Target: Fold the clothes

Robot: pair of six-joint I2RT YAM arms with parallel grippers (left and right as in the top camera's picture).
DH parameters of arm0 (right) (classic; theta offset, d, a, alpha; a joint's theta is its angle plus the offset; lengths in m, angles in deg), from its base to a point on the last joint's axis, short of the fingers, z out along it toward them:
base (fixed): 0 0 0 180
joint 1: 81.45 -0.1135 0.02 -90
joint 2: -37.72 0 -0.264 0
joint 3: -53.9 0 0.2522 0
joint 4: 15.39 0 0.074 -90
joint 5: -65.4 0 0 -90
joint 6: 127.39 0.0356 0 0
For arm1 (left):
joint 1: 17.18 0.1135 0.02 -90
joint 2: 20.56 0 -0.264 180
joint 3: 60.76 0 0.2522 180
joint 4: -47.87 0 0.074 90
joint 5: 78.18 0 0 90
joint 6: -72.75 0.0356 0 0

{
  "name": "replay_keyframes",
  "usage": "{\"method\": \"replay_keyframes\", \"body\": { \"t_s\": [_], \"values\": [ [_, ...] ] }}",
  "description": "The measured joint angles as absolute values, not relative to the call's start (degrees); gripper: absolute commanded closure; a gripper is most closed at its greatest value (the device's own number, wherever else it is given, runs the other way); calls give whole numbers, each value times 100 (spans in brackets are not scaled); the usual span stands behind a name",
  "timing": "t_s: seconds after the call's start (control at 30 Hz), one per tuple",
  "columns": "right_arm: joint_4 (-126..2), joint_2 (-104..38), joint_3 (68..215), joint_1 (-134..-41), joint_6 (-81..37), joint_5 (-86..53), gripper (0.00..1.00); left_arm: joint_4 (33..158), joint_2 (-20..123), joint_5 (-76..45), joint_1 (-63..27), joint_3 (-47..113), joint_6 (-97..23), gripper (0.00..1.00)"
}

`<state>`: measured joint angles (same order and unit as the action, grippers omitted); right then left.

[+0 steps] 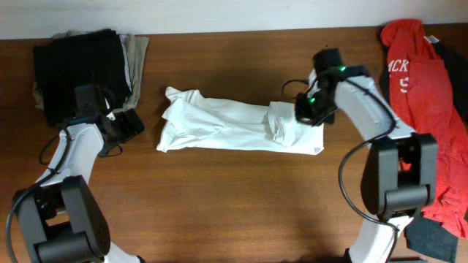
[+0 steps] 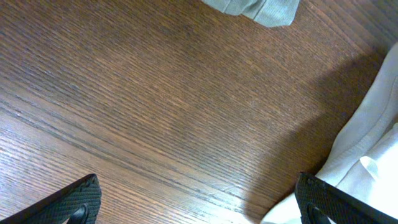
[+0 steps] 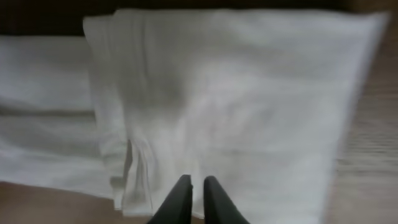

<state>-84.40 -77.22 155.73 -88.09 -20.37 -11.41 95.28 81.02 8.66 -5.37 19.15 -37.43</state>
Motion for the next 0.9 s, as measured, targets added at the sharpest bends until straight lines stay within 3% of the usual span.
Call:
{"method": "replay_keyframes", "body": {
  "t_s": [0.07,0.2,0.27,0.33,0.47,0.5,0.6,0.7,0.8,0.9],
  "values": [
    [-7917,-7726,15129,-9086,-1849,-1137,94,9533,8102,864,-537,1915,-3743,1],
    [-7303,-7726,14565,-9565,-1578,-1036,89,9535,8102,864,-537,1915,-3743,1],
    [-7246,-7726,14535,-9773,-1513,-1005,89,9531,8102,866,-537,1915,-3743,1],
    [-7233,-7726,14533,-9937,-1491,-988,96,9531,8102,864,-537,1915,-3743,1],
    [-7587,-7726,14613,-10009,-1469,-984,96,9533,8102,864,-537,1915,-3743,1],
    [-7808,-7715,14683,-9978,-1478,-988,95,9539,8102,866,-537,1915,-3743,1],
    [-8682,-7543,15431,-9576,-1515,-1075,76,9568,8102,864,-537,1915,-3743,1],
    [-9019,-7075,16054,-8866,-1720,-1235,90,9572,8102,864,-537,1915,-3743,1],
    [-9111,-6996,15921,-8319,-1982,-1231,94,9568,8102,866,-537,1915,-3743,1],
    [-8754,-7116,15123,-8334,-2085,-1191,94,9572,8102,864,-537,1915,-3743,1]
  ]
}}
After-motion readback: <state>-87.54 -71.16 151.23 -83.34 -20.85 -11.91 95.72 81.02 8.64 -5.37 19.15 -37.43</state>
